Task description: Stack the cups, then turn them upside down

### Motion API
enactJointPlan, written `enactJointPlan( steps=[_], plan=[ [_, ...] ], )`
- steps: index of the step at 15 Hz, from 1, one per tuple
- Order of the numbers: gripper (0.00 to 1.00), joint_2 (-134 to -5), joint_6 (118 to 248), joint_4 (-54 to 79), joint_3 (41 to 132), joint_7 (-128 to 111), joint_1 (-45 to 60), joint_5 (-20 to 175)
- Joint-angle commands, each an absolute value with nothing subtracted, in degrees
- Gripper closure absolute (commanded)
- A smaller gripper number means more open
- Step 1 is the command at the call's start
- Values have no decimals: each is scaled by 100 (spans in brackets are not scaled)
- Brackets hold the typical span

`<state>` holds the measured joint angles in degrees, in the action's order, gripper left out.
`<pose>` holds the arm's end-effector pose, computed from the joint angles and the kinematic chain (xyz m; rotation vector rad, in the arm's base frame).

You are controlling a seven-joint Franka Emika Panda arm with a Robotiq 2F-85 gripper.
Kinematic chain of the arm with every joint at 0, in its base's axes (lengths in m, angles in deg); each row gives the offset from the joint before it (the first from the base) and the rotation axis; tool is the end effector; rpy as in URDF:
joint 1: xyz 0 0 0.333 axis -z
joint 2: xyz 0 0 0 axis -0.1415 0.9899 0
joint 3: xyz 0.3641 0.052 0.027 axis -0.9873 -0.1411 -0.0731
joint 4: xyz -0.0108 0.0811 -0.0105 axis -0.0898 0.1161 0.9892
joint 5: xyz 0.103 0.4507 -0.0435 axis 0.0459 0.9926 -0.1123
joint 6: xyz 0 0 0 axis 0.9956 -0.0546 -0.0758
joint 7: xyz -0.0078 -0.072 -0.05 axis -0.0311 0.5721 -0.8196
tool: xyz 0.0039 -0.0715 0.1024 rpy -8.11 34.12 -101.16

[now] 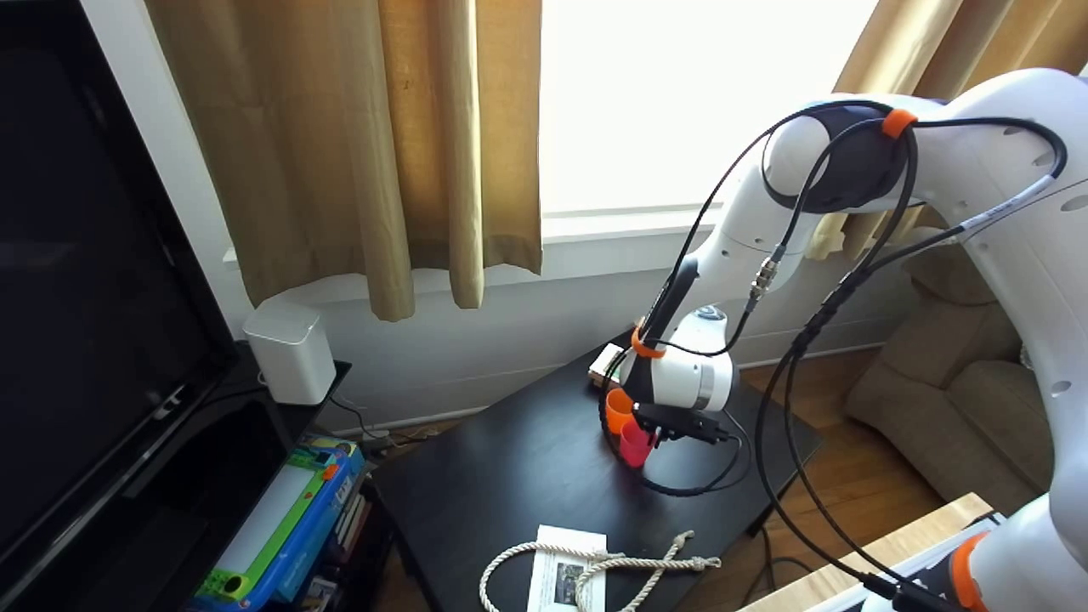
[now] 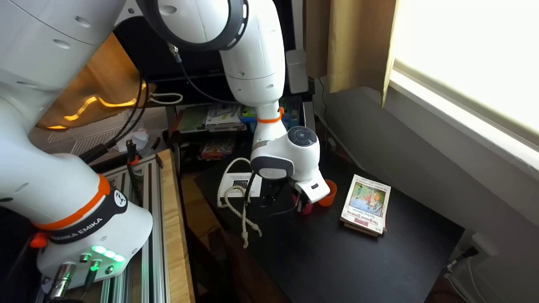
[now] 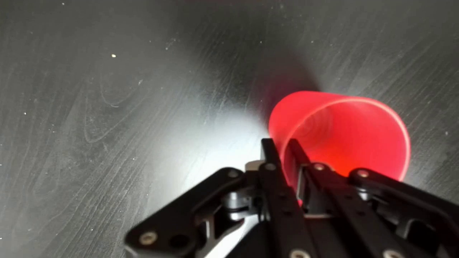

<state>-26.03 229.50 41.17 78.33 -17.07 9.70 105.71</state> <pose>0.5165 -0.0023 -0.1364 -2.9183 0.9998 0.0323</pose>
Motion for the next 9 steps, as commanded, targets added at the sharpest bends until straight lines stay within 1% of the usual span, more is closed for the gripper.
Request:
enactJointPlan(
  steps=[1,5,9],
  plan=[
    [100,-2520,23006,4100,7763,-1954,1088,10432],
    [99,-2855,22767,4381,7788,-1999,1127,10415],
    [99,-3471,22598,4923,7906,-1896,1080,10289]
  ],
)
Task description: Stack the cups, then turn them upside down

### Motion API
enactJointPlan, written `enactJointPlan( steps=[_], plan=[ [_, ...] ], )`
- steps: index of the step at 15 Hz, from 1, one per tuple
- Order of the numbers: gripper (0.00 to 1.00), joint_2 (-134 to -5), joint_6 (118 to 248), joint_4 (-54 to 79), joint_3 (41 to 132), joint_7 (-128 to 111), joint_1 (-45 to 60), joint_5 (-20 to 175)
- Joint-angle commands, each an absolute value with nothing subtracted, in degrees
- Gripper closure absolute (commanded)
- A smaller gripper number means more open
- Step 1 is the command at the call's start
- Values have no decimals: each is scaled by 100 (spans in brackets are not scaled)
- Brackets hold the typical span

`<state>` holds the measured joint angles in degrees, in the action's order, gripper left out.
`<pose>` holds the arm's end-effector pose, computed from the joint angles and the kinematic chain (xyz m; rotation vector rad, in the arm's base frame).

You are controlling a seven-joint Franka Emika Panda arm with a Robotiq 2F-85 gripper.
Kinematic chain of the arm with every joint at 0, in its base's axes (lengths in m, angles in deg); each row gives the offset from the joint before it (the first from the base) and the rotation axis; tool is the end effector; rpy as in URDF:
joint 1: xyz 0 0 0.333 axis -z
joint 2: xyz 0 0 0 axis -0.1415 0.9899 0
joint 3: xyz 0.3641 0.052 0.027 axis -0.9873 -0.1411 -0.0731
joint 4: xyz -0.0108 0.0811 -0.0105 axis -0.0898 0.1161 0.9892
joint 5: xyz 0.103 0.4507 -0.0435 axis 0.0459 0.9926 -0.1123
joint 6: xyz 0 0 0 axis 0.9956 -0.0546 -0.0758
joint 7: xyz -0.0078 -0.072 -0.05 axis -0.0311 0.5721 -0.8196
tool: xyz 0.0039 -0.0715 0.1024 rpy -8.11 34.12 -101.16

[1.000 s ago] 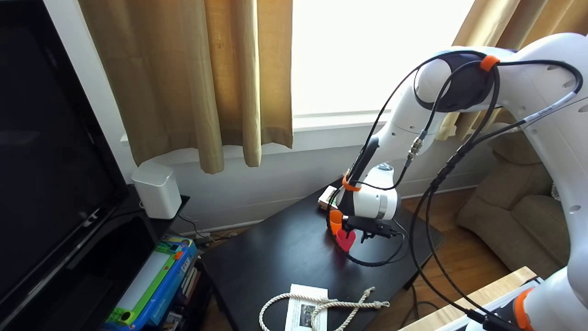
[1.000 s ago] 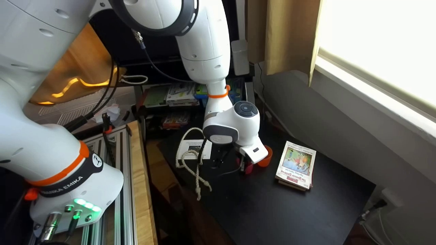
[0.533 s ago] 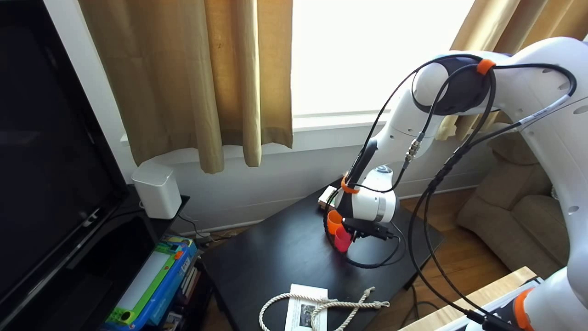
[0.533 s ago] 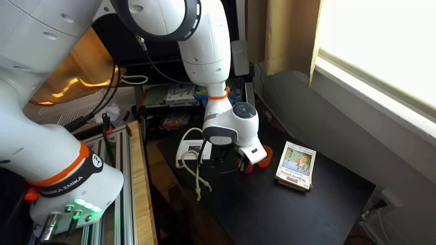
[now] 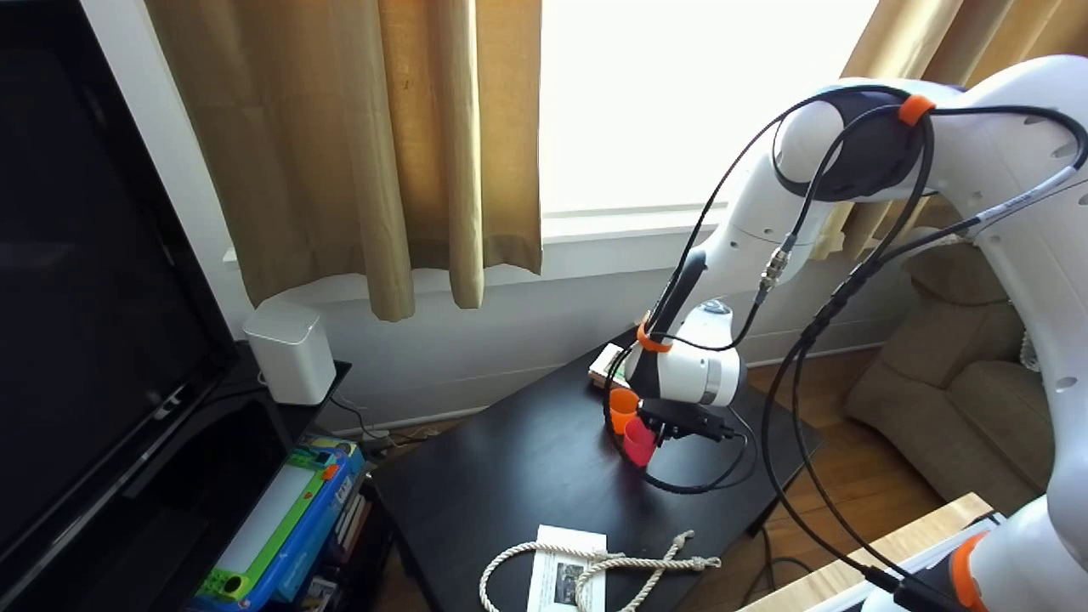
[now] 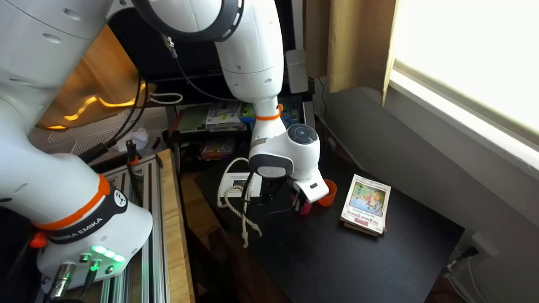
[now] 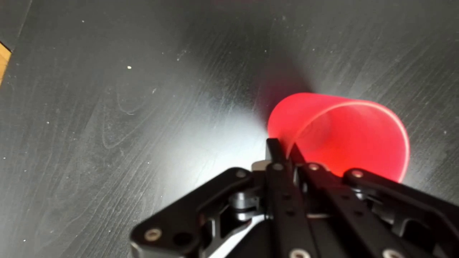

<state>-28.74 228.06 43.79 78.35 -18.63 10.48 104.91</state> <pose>0.5092 -0.0074 -0.1213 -2.9050 1.0334 0.0675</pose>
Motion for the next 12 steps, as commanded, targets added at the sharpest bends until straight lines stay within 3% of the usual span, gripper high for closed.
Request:
enactJointPlan(
  steps=[1,7,12],
  plan=[
    [99,-3668,22645,5079,7999,-1928,978,10275],
    [99,-4602,22724,5520,8149,-1965,780,10160],
    [99,-4592,22741,5154,7746,-1861,1197,10146]
  ],
)
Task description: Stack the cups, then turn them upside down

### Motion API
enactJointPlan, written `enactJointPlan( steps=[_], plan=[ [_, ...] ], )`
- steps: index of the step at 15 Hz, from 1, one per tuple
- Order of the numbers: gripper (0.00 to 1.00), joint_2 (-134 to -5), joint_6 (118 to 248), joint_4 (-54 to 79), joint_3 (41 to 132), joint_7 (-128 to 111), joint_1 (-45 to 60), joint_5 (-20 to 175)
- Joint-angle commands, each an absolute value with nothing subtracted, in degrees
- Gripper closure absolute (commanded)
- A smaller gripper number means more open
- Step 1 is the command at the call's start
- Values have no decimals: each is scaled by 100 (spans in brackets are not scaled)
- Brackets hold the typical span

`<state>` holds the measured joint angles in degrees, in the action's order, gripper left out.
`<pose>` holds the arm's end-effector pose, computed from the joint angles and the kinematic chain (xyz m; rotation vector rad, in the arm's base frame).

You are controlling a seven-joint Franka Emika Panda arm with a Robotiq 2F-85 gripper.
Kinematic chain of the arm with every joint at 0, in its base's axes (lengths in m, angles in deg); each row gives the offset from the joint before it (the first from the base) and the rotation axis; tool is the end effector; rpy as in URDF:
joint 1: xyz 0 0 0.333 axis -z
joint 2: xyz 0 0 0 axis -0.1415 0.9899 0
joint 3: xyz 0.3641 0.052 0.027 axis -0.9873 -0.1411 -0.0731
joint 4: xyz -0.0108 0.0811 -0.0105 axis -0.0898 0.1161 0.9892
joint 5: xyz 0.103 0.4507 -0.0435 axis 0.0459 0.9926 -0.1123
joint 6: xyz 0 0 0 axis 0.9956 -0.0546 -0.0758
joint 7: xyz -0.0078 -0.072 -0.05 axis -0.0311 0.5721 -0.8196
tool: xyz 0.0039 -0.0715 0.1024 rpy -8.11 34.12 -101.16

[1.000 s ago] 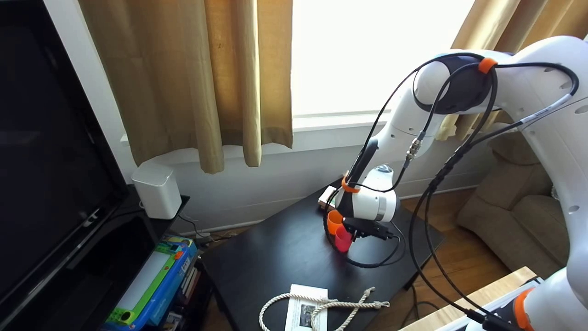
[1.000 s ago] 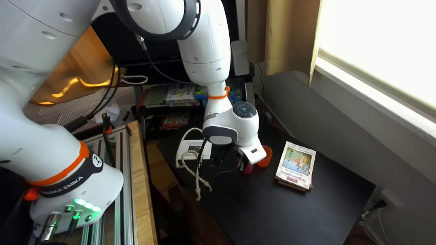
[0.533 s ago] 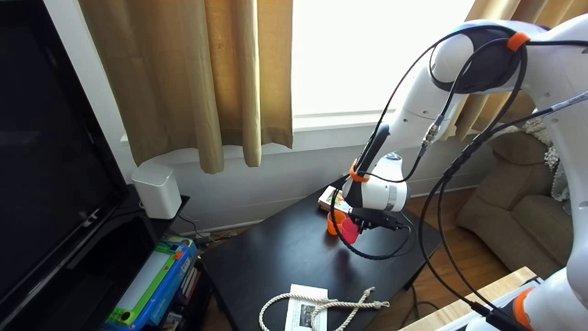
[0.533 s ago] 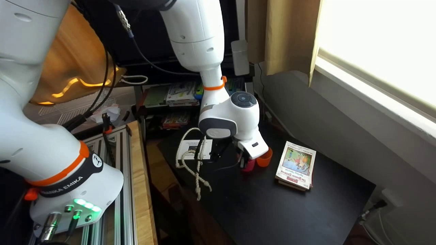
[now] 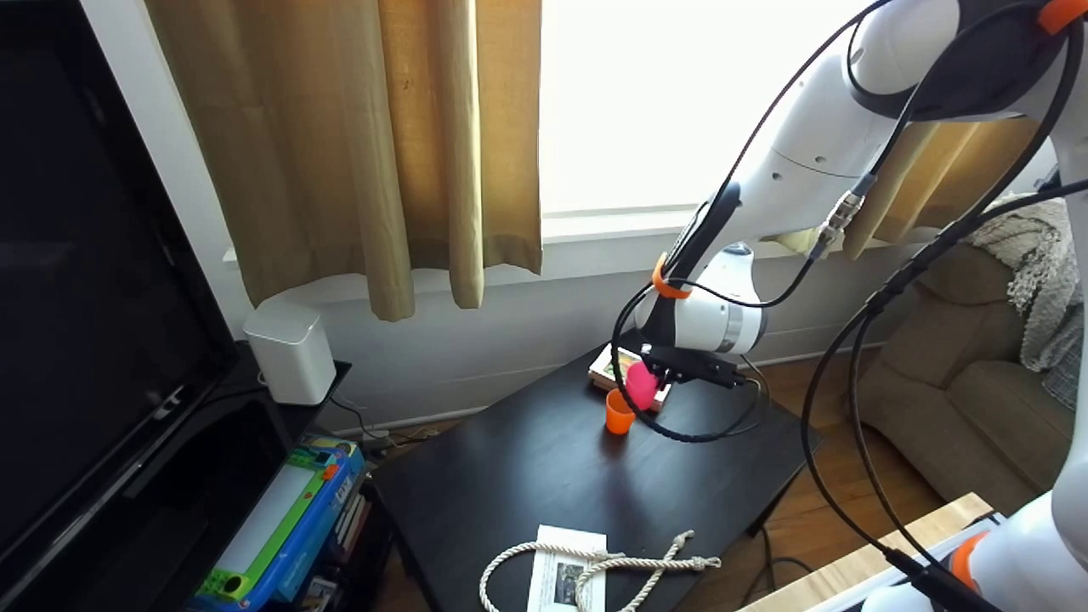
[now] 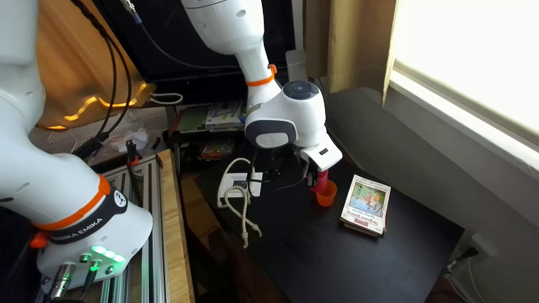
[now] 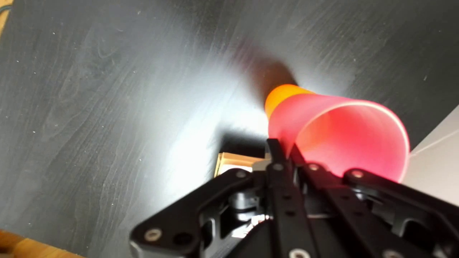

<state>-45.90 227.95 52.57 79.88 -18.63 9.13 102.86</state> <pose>0.5392 -0.0122 0.0063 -2.9119 0.9489 -0.1575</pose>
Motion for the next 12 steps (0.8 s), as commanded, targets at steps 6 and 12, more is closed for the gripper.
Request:
enactJointPlan(
  steps=[6,12],
  plan=[
    [99,-4172,22746,4670,7588,-1883,1346,10167],
    [99,-3755,22776,4397,7608,-1840,1341,10121]
  ],
)
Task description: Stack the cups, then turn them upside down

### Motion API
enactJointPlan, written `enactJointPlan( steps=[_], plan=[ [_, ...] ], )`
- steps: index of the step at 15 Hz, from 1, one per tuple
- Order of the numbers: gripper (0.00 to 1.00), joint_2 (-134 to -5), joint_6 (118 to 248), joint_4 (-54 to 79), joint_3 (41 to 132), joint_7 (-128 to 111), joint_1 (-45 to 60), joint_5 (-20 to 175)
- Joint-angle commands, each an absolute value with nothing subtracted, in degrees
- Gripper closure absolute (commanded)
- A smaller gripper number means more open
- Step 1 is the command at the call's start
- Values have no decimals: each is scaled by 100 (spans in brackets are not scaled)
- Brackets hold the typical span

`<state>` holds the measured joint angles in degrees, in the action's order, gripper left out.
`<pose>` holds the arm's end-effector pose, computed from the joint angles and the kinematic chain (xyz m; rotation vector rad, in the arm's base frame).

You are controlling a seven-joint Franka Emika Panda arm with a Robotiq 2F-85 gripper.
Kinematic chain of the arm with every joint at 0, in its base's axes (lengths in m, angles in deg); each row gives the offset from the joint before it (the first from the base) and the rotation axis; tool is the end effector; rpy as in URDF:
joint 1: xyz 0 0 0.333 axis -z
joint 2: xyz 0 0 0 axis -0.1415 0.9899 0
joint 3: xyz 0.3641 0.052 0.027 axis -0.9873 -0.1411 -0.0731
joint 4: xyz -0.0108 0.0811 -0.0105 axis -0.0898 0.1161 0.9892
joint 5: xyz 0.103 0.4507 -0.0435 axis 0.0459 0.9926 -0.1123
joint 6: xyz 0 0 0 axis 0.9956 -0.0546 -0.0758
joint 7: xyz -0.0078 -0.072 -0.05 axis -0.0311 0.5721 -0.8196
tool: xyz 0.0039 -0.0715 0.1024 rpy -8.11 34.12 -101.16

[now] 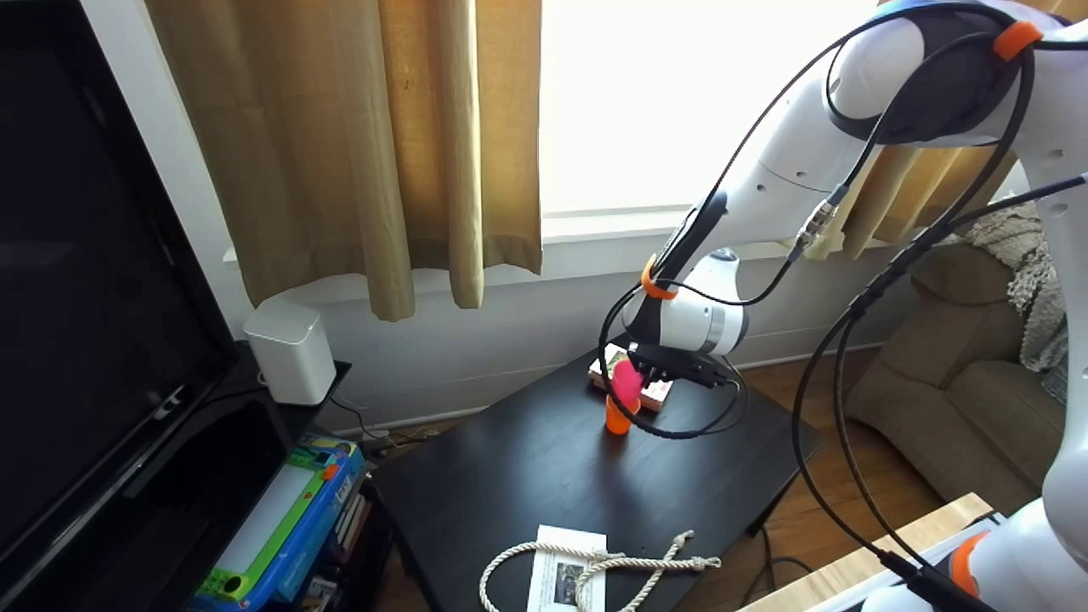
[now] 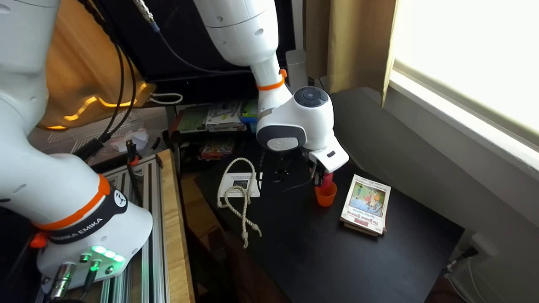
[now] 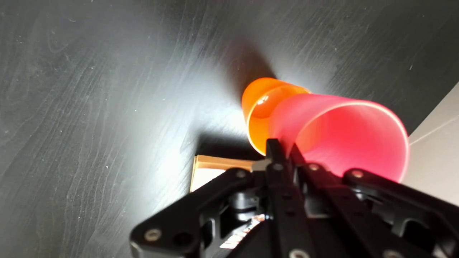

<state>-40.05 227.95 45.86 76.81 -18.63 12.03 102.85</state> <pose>0.5698 -0.0053 -0.0213 -2.8604 0.9630 -0.1604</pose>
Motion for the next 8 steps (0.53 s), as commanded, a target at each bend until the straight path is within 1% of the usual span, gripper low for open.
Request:
enactJointPlan(
  steps=[1,8],
  plan=[
    [99,-3687,22765,4346,7615,-1839,1339,10116],
    [99,-3387,22872,4116,7771,-1842,1213,10021]
  ],
)
